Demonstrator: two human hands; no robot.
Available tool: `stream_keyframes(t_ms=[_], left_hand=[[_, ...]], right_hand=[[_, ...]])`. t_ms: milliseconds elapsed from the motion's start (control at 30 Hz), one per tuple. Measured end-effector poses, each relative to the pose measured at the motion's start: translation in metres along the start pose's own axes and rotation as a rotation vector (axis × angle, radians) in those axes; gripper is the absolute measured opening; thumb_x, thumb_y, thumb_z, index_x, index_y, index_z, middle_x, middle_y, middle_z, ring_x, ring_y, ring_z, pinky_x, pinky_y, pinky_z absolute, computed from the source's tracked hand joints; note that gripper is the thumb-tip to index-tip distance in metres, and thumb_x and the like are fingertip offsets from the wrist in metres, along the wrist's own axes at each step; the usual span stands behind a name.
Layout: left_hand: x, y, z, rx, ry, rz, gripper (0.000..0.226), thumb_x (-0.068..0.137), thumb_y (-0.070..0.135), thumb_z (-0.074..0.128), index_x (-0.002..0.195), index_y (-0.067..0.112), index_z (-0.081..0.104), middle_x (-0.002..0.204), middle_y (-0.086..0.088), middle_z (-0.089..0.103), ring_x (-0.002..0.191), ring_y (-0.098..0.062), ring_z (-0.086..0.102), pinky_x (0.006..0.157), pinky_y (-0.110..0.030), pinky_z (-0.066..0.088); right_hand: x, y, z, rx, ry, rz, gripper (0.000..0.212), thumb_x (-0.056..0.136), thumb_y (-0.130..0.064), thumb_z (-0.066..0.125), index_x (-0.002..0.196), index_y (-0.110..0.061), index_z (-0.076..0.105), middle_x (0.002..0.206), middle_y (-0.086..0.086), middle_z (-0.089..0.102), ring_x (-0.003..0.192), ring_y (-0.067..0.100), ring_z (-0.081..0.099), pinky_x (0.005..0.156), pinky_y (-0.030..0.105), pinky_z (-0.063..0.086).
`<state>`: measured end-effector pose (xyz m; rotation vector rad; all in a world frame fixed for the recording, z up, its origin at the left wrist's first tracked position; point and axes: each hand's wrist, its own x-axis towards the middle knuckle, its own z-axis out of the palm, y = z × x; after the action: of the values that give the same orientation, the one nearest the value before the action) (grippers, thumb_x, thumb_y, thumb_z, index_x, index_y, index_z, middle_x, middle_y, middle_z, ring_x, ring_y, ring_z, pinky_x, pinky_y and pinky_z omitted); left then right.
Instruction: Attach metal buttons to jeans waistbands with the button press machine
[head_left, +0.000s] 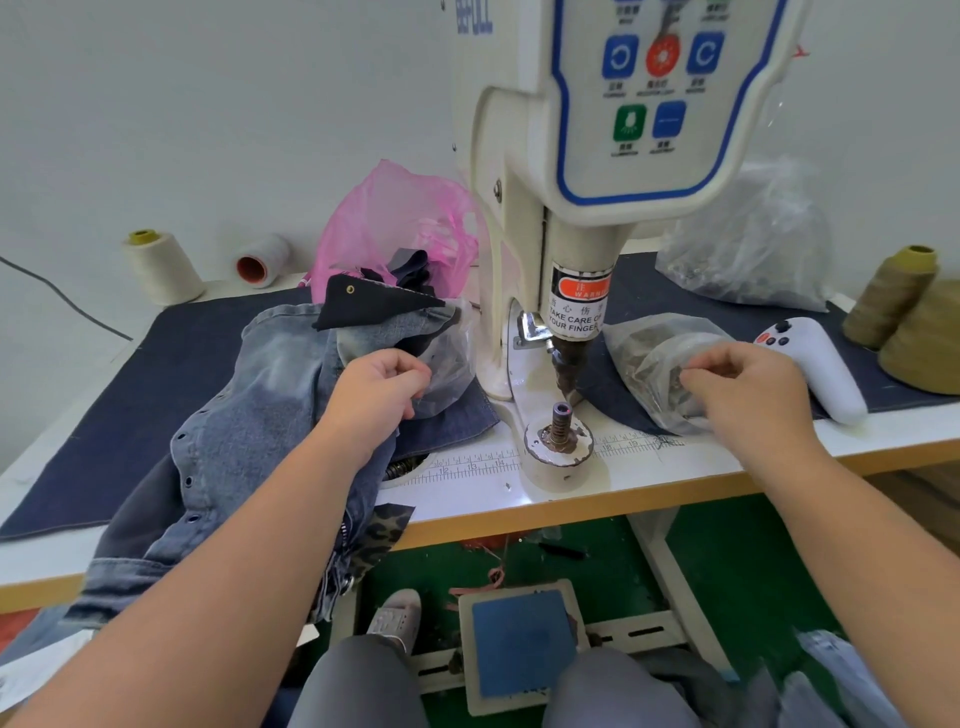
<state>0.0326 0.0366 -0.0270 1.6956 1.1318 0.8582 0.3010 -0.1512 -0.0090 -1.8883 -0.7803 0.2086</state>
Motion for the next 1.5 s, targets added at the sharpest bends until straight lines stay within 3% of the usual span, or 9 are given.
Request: stream_keyframes(t_ms=[133,267,500,600,700,933,1100,1300,1500], left_hand=[[0.002,0.008,-0.001,0.040,0.001,0.023,0.013,0.090,0.013,0.061,0.082,0.017,0.071,0.052,0.005,0.057,0.046,-0.004,0.050,0.054,-0.022,0.043],[-0.007,0.026,0.006,0.174,-0.065,0.172,0.015,0.090,0.014,0.061,0.080,0.022,0.068,0.052,0.014,0.058,0.048,0.001,0.052,0.047,-0.016,0.044],[-0.033,0.057,0.018,0.289,-0.247,0.354,0.014,0.088,0.014,0.064,0.080,0.024,0.070,0.063,0.012,0.063,0.061,-0.007,0.059,0.067,-0.032,0.055],[-0.040,0.062,0.022,0.265,-0.273,0.345,0.011,0.089,0.015,0.065,0.082,0.022,0.071,0.061,0.014,0.062,0.058,0.000,0.055,0.065,-0.025,0.054],[-0.044,0.063,0.024,0.230,-0.293,0.311,0.011,0.090,0.014,0.064,0.083,0.019,0.071,0.061,0.013,0.062,0.055,-0.001,0.054,0.058,-0.019,0.049],[-0.049,0.060,0.027,0.232,-0.343,0.260,0.011,0.091,0.011,0.061,0.086,0.015,0.070,0.060,0.010,0.062,0.055,-0.006,0.056,0.061,-0.034,0.053],[-0.050,0.059,0.028,0.234,-0.353,0.263,0.012,0.091,0.012,0.061,0.084,0.017,0.069,0.059,0.011,0.060,0.055,-0.008,0.053,0.061,-0.029,0.050],[-0.052,0.057,0.031,0.156,-0.345,0.249,0.013,0.090,0.014,0.063,0.081,0.021,0.069,0.062,0.012,0.062,0.059,-0.008,0.056,0.067,-0.030,0.055],[-0.056,0.060,0.037,0.170,-0.368,0.283,0.015,0.091,0.015,0.063,0.080,0.025,0.068,0.060,0.014,0.061,0.059,-0.006,0.055,0.066,-0.032,0.055]], right_hand=[[-0.012,-0.017,0.006,0.270,-0.092,0.019,0.025,0.080,-0.004,0.070,0.067,-0.025,0.071,0.053,-0.007,0.060,0.050,0.010,0.051,0.056,0.030,0.045],[-0.022,-0.032,0.024,0.391,-0.199,0.046,0.022,0.083,0.003,0.069,0.075,-0.018,0.066,0.052,-0.006,0.060,0.044,0.006,0.050,0.047,0.022,0.041],[-0.043,-0.040,0.044,0.576,-0.361,0.070,0.027,0.084,0.006,0.069,0.069,-0.016,0.074,0.066,0.009,0.068,0.053,0.011,0.057,0.050,0.022,0.048],[-0.050,-0.043,0.049,0.642,-0.379,0.099,0.026,0.083,0.008,0.069,0.072,-0.015,0.072,0.061,0.006,0.065,0.051,0.012,0.056,0.048,0.022,0.047],[-0.056,-0.046,0.050,0.680,-0.385,0.128,0.023,0.082,0.008,0.070,0.077,-0.014,0.069,0.070,0.012,0.068,0.051,0.011,0.056,0.048,0.022,0.047],[-0.061,-0.046,0.051,0.850,-0.405,0.164,0.024,0.084,0.013,0.063,0.080,-0.011,0.066,0.070,0.010,0.070,0.050,0.010,0.053,0.047,0.021,0.046],[-0.062,-0.042,0.051,0.885,-0.425,0.145,0.036,0.084,0.010,0.064,0.066,-0.020,0.073,0.068,0.010,0.068,0.049,0.011,0.051,0.048,0.021,0.046],[-0.066,-0.040,0.051,0.884,-0.424,0.094,0.011,0.063,-0.009,0.076,0.069,-0.018,0.077,0.069,0.010,0.069,0.051,0.012,0.054,0.050,0.021,0.048],[-0.068,-0.041,0.050,0.844,-0.395,0.102,0.017,0.070,0.000,0.076,0.070,-0.017,0.078,0.067,0.009,0.067,0.054,0.014,0.055,0.052,0.022,0.048]])
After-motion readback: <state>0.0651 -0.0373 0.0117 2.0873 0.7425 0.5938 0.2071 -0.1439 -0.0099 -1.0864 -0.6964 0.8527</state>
